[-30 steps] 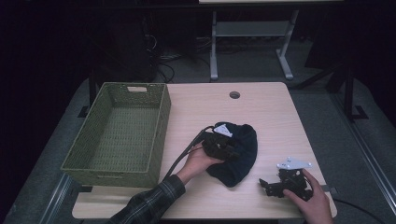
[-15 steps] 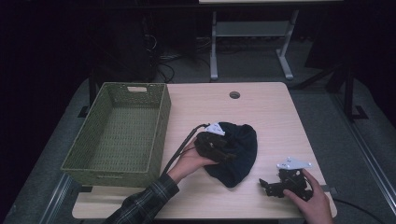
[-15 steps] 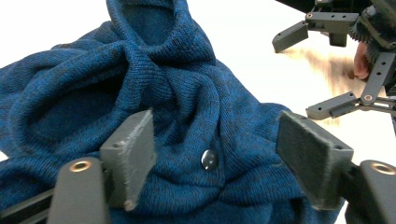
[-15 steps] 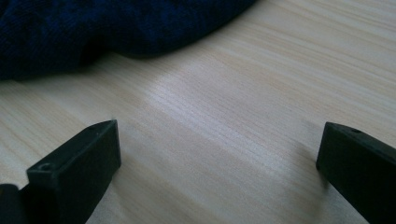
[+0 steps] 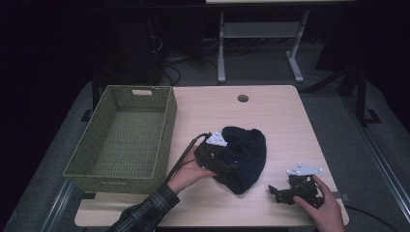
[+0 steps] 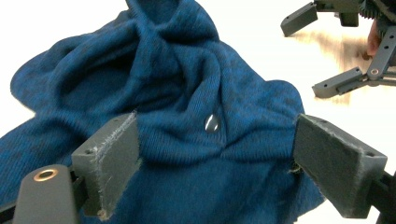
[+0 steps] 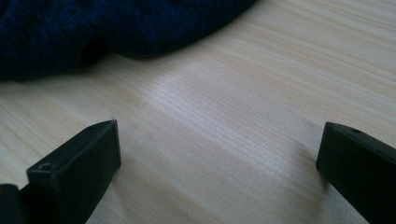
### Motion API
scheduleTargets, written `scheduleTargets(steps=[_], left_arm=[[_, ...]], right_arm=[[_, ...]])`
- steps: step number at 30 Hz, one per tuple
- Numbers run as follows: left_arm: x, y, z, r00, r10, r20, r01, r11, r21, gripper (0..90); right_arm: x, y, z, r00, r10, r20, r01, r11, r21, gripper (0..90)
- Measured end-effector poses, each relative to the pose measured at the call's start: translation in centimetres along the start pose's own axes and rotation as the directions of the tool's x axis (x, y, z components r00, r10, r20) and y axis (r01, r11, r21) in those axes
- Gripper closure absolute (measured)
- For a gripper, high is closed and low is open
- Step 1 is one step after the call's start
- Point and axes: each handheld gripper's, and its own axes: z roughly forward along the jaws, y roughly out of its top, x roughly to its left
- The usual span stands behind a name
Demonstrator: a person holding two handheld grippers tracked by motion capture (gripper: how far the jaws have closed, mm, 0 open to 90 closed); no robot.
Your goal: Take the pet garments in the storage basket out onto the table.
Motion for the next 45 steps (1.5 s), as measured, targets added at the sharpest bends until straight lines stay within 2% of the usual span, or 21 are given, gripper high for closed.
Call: scheduleTargets(steps=[8, 12, 20, 23, 26, 33, 38, 42, 45], left_arm=[[-0.1, -2.2, -1.6, 0.9985, -0.001, -0.055, 0.002, 0.9998, 0.018, 14.5], [-0.1, -3.2, -2.2, 0.9969, -0.036, -0.07, 0.037, 0.9993, 0.01, 14.5], [-0.4, -5.0, -3.0, 0.9943, -0.045, -0.096, 0.048, 0.9984, 0.029, 14.5], [-0.7, -5.6, -3.1, 0.9898, -0.057, -0.13, 0.06, 0.998, 0.017, 14.4], [-0.8, -6.3, -3.2, 0.9895, -0.06, -0.132, 0.065, 0.9972, 0.037, 14.2], [-1.5, -7.3, -2.4, 0.98, -0.001, -0.199, 0.028, 0.9908, 0.133, 13.6], [-1.3, -7.7, -1.9, 0.9794, -0.011, -0.201, 0.043, 0.9875, 0.152, 13.3], [-1.3, -7.9, -1.8, 0.9806, -0.01, -0.196, 0.037, 0.9897, 0.139, 13.0], [-1.3, -8.3, -1.7, 0.9804, -0.015, -0.196, 0.034, 0.9952, 0.091, 12.8]], right_arm=[[0.0, 0.0, 0.0, 1.0, 0.001, -0.001, -0.001, 1.0, 0.0, 0.0], [0.0, 0.0, 0.0, 1.0, 0.0, 0.0, 0.0, 1.0, 0.0, 0.0], [0.0, 0.0, 0.0, 1.0, 0.0, 0.0, 0.0, 1.0, 0.0, 0.0], [0.0, 0.0, 0.0, 1.0, 0.0, 0.0, 0.0, 1.0, 0.0, 0.0], [0.0, 0.0, 0.0, 1.0, 0.0, 0.0, 0.0, 1.0, 0.0, 0.0], [0.0, 0.0, 0.0, 1.0, 0.0, 0.0, 0.0, 1.0, 0.001, 0.0], [0.0, 0.0, 0.0, 1.0, 0.0, 0.0, 0.0, 1.0, 0.0, 0.0], [0.0, 0.0, 0.0, 1.0, 0.0, 0.0, 0.0, 1.0, 0.001, 0.0], [0.0, 0.0, 0.0, 1.0, 0.0, 0.0, 0.0, 1.0, 0.0, 0.0]])
